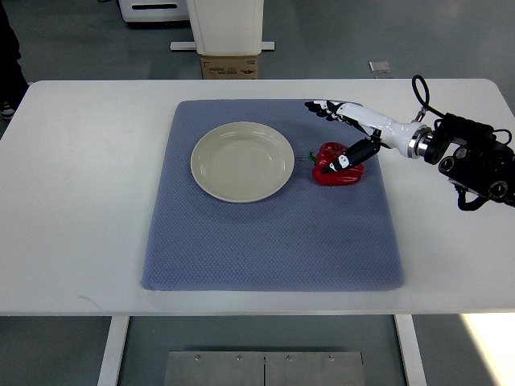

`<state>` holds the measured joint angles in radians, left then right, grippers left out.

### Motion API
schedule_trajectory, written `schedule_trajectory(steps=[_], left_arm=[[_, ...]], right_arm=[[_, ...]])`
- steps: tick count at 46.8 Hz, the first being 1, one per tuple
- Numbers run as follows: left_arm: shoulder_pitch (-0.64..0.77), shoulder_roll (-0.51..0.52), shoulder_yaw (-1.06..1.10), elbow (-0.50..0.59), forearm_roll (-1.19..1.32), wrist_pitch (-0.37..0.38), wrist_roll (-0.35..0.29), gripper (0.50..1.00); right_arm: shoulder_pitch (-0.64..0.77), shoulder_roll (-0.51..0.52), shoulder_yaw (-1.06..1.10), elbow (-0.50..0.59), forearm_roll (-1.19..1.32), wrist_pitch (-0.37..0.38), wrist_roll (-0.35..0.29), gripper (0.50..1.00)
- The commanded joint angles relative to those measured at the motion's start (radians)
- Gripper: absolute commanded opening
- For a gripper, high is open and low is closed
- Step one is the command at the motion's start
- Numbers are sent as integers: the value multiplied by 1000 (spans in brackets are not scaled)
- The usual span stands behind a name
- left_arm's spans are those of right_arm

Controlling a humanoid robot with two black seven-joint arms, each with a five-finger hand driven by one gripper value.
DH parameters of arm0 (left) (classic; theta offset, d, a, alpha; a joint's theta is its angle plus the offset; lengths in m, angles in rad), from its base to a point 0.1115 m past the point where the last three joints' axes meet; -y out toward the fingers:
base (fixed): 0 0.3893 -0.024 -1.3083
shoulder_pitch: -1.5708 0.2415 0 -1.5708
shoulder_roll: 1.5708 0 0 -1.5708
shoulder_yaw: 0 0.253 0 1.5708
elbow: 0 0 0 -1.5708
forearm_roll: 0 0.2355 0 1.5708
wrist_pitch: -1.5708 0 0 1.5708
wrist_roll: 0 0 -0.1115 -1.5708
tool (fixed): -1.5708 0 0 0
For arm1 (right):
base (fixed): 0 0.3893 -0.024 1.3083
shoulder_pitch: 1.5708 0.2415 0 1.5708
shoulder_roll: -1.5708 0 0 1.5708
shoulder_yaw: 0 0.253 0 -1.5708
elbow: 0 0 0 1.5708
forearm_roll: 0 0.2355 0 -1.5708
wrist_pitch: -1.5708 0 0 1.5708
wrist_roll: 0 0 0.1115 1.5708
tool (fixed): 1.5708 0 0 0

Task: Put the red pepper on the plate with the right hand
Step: 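Close the right hand fingers around the red bell pepper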

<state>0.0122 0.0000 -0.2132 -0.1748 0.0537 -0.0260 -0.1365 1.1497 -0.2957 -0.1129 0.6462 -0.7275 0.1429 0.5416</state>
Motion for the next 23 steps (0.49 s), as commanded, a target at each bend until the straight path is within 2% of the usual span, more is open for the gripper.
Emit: schedule_trajectory(steps=[1, 11, 23], left_arm=[[0, 0, 0, 0, 0, 0, 0, 1000], [0, 0, 0, 0, 0, 0, 0, 1000], [0, 0, 0, 0, 0, 0, 0, 1000]], right_arm=[[-1, 3, -25, -7, -3, -16, 0, 998], [-1, 15, -94, -25, -3, -69, 0, 989], [-1, 18, -134, -30, -3, -89, 0, 964]])
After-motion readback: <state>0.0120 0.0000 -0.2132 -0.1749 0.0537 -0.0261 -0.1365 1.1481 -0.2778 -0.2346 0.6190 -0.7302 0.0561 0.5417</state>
